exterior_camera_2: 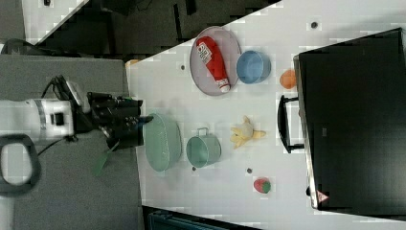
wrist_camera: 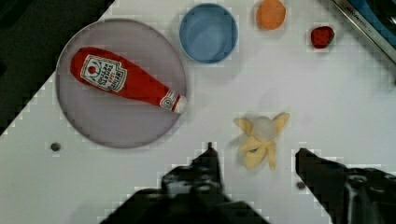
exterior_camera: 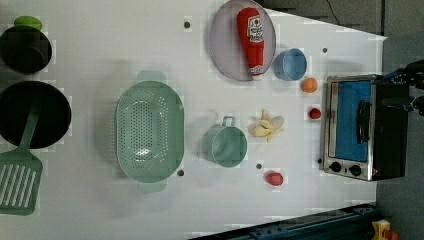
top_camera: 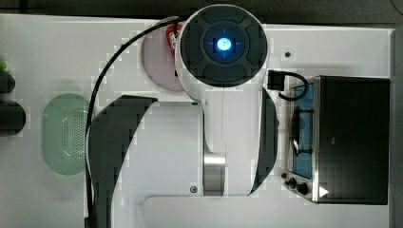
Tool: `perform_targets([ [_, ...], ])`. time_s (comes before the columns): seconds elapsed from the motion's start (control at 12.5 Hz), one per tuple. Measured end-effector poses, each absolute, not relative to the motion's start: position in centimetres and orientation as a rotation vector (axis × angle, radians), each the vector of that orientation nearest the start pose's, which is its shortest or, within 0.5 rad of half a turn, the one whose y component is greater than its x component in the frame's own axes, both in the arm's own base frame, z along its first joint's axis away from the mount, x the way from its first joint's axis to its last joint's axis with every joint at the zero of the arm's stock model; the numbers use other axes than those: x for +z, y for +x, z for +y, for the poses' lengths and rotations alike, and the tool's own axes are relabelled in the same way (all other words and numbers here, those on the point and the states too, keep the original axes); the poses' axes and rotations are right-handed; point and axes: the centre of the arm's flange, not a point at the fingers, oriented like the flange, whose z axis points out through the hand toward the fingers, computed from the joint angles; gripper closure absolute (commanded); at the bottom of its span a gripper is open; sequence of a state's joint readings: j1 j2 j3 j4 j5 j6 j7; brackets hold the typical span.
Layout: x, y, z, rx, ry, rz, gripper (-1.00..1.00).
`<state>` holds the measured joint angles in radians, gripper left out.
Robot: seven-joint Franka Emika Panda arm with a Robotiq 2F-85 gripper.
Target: Pick banana from table and place on oven.
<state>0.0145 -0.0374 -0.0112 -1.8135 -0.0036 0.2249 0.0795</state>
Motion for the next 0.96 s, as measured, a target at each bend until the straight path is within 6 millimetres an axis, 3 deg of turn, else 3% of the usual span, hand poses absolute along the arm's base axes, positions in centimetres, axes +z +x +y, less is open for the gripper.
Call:
perform_targets([
  [0.08, 53.9, 51.5, -0.1, 0.052, -2.852, 1.33, -0.59],
  [0.24, 55.2, 44.1, -1.3, 0.096, -2.823, 1.396, -1.0],
  [0.32, 56.9, 41.6, -1.9, 0.052, -2.786, 1.416, -1.0],
  [0.48, 61.2, 38.7, -2.0, -0.095, -2.738, 1.402, -1.0],
  [0.56, 62.5, 38.2, -2.1, -0.143, -2.725, 1.395, -1.0],
  [0.72, 62.0, 39.6, -2.1, -0.229, -2.715, 1.388, -1.0],
  [0.8, 60.1, 41.3, -2.2, -0.26, -2.703, 1.391, -1.0],
  [0.96, 52.7, 44.1, -2.3, -0.147, -2.741, 1.416, -1.0],
])
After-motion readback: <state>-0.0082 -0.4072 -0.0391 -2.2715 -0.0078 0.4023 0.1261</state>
